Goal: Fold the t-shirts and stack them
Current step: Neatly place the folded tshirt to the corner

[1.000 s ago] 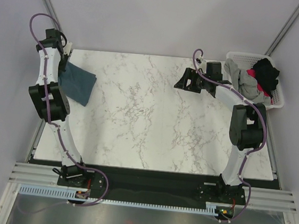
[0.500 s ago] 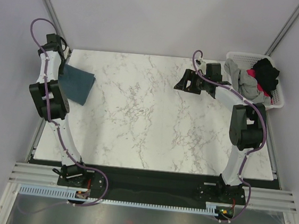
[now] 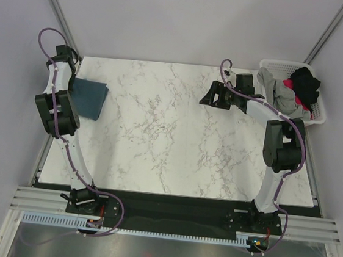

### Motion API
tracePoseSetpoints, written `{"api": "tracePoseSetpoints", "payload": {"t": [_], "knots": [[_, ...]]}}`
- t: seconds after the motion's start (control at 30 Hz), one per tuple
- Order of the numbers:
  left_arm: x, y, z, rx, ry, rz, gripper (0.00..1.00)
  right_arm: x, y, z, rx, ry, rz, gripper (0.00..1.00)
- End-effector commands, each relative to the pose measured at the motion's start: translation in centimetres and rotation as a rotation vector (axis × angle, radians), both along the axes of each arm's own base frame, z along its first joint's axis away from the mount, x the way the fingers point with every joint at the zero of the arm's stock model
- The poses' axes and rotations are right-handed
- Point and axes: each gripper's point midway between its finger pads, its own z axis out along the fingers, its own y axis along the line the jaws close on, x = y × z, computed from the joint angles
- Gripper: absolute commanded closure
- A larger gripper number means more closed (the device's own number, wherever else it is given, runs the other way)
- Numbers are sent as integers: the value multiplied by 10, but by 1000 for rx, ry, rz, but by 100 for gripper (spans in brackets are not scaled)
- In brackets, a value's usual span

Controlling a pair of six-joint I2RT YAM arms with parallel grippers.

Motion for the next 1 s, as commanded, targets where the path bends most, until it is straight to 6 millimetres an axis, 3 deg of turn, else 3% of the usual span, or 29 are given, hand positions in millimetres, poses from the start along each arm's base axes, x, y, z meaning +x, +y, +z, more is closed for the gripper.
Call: {"api": "tracePoseSetpoints", "payload": {"t": [0.0,0.1,0.17,0.23,0.33,0.43,0.53,0.6,0.63,0.73,0.83,0.87,0.9,0.97], "knots": [[3,10,9,36,-36,31,57,1,3,14,0,-55,22,13],[13,2,31,26,-105,11,30,1,3,14,-3,-57,24,13],[23,-9,52,11,-170,-12,21,0,5,14,-6,-59,32,13],[32,-27,83,15,-250,-52,19,1,5,15,-8,-61,35,13],[45,-58,112,-3,-328,-136,19,-1,8,16,-17,-67,45,13],[50,-84,111,-49,-344,-201,19,-1,8,22,-32,-85,55,13],[47,-102,93,-118,-323,-216,19,-1,1,35,-67,-122,61,13],[45,-128,87,-252,-353,-219,19,4,-7,57,-117,-187,43,13],[45,-139,91,-307,-381,-221,20,8,-14,66,-161,-233,39,12],[50,-197,133,-543,-513,-302,20,17,-50,112,-337,-370,-68,5],[53,-251,190,-693,-639,-453,18,27,-96,134,-494,-411,-257,2],[51,-263,201,-744,-667,-479,11,27,-104,148,-507,-427,-295,2],[46,-282,219,-796,-707,-542,1,29,-126,152,-575,-421,-400,2],[46,-297,231,-818,-749,-575,0,23,-141,160,-618,-423,-472,2]]}}
